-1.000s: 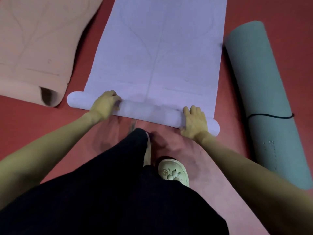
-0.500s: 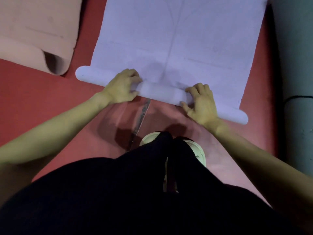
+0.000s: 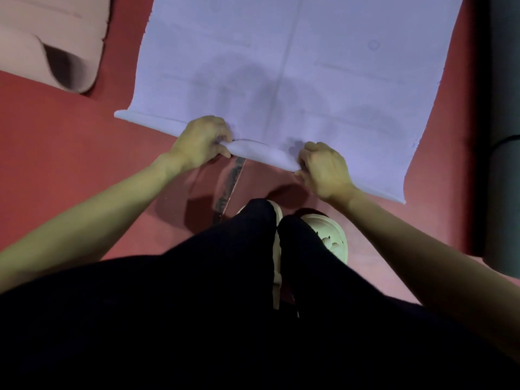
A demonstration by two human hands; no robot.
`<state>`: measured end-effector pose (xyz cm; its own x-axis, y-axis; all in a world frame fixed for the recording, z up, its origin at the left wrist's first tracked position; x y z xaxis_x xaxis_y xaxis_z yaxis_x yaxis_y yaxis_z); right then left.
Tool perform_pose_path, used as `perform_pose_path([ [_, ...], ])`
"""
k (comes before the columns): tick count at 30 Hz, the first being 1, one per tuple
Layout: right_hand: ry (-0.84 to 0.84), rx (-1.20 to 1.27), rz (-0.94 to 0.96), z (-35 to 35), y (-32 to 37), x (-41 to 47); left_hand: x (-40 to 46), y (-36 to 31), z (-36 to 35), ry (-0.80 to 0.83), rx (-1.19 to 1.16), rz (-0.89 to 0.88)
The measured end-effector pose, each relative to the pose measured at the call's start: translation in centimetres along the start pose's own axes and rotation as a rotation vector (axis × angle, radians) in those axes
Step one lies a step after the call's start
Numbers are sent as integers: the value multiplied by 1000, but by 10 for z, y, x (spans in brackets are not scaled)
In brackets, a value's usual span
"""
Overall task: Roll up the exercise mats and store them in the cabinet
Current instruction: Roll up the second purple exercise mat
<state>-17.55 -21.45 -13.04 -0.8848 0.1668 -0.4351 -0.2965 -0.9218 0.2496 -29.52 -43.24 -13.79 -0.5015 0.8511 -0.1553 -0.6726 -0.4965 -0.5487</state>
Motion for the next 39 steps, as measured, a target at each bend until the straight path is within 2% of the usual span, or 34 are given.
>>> perform_pose_path([
  [6,88,-74,-59,-17,5,4,-3,5,-12,118,-50,27],
  [14,160,-30,-124,-17,0,9,-7,5,-19,119,23,-62],
  [17,166,34,-163,-15,-5,12,-5,7,-18,92,2,-44],
  [21,141,32,-221,-19,-9,13,-5,15,-17,6,-152,89],
  [25,116,150,-349,-19,-15,18,-1,26,-13,-52,-310,367],
  [29,131,192,-384,-18,-16,21,6,33,-8,-98,-411,529],
  [32,28,186,-342,-21,-15,14,12,34,-8,-125,-428,603],
  [36,-328,51,-45,-28,-4,3,17,32,-7,-170,-416,611],
  [39,-468,30,156,-31,-1,-1,17,28,-8,-191,-406,532],
])
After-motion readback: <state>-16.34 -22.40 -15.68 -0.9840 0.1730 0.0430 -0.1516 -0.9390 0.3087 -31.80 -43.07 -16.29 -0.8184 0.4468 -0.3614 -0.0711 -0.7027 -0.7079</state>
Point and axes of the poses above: each hand's wrist, its own x-axis towards the middle knuckle, its own z-axis out of the back of the hand, y = z × x, the point moved 4 cm from there along x, towards the middle knuckle, and after that the axes turned 15 degrees about -z, right-handed, at the moved point
